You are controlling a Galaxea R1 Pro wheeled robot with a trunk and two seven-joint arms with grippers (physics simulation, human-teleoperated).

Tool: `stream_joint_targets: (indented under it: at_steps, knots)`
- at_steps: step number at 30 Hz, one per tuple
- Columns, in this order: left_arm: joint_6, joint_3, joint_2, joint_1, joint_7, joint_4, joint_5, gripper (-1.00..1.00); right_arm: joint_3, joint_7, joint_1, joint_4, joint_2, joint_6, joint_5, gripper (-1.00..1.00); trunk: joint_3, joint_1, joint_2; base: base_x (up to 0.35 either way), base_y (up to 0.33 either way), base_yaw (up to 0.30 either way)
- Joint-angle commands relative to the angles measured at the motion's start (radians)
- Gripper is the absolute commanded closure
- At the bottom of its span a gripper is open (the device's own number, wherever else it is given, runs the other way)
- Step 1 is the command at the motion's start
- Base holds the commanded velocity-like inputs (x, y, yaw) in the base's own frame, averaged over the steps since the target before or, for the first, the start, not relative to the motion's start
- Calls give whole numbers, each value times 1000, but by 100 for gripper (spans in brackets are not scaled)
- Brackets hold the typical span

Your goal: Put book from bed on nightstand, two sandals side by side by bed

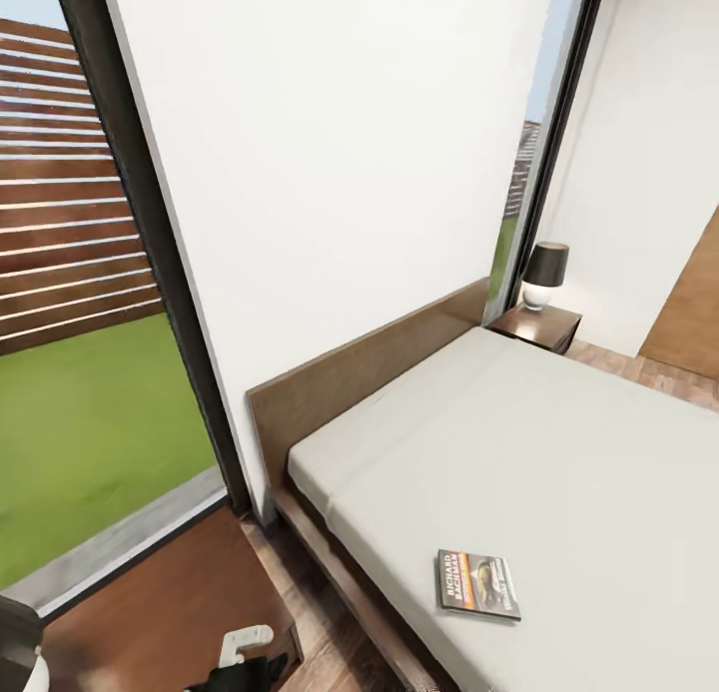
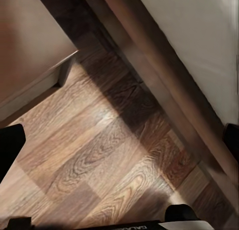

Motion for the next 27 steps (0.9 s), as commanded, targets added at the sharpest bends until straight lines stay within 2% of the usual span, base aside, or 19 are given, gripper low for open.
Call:
stream_joint_targets:
  at_steps: [1,9,24,27]
  knots:
    - [-3,-8,0,-1,-4,1,9,-100,7,6,-2,3,0,1,-11,-100,-1,0,-1,0,0,-300]
    - [-3,-7,1,-1,-4,2,10,-100,7,6,-2,3,0,1,-11,-100,-1,0,-1,25,85,-300]
    - [-3,-7,2,-1,-4,1,9,-100,7,6,-2,3,0,1,-11,-100,-1,0,-1,4,7,-300]
    - [-3,-7,2,-1,-4,1,9,-100,7,7,-2,3,0,1,-11,-100,-1,0,-1,165,137,-300]
